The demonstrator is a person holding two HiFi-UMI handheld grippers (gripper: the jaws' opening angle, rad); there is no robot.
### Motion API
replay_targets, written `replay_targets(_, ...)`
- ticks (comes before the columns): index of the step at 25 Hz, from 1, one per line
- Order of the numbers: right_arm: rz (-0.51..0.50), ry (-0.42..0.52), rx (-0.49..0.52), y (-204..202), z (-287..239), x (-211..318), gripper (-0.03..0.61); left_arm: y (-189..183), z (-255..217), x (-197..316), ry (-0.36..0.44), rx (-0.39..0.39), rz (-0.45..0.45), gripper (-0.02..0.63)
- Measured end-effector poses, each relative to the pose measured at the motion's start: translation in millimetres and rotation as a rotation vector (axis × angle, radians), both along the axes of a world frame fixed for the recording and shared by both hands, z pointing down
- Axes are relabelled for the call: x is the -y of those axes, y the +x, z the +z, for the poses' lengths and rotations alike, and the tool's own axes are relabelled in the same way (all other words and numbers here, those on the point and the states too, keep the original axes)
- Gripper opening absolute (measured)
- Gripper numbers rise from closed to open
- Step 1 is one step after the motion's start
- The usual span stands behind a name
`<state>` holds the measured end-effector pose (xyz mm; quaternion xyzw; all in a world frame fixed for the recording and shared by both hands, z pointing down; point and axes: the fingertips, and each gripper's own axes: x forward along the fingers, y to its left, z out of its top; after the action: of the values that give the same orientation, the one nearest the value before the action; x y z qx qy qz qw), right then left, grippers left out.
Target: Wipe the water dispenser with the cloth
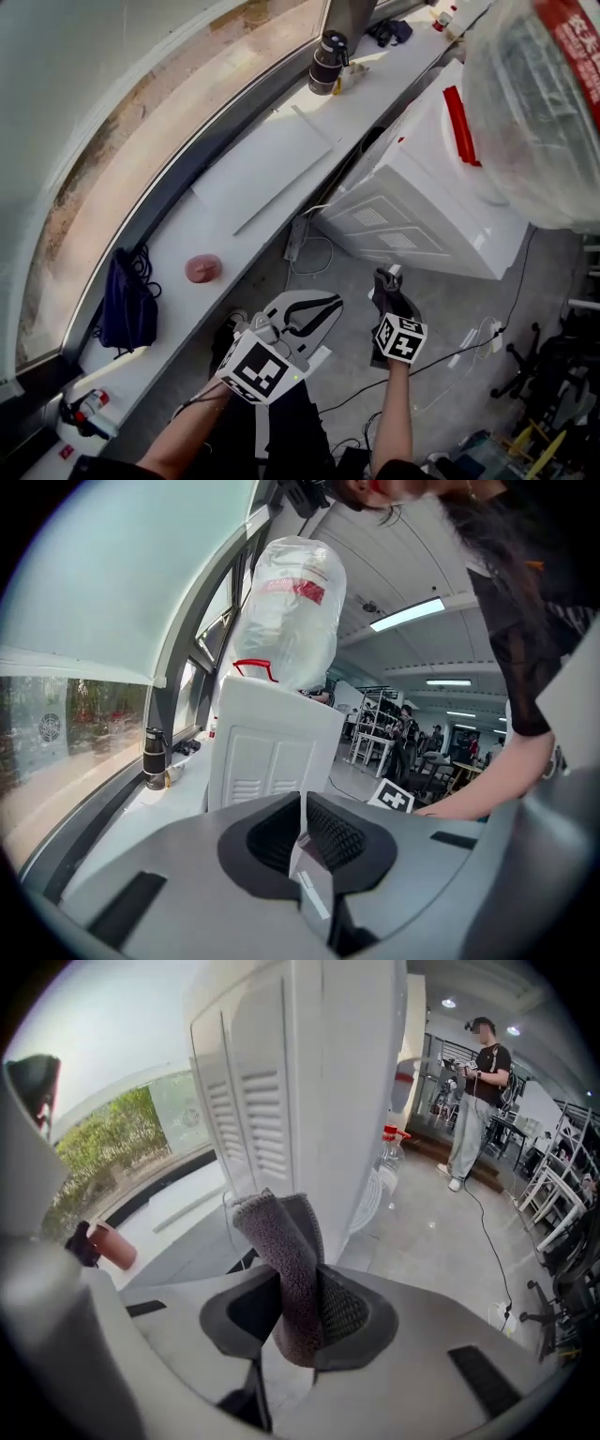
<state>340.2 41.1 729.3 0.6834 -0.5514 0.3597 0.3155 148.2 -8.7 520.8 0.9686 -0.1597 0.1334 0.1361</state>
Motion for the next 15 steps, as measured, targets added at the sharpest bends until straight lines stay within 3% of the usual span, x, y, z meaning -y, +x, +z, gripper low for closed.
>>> replay_targets(9, -0.045, 0.095, 0.102, -47, -136, -38, 0.101, -13, -82, -20, 0.05, 0.038, 0.012, 0.028)
replay_targets(15, -0.039, 0.167, 0.143, -68, -219, -52, 0.101, -27, -126, -17, 0.084, 0.037, -0.065, 0.028)
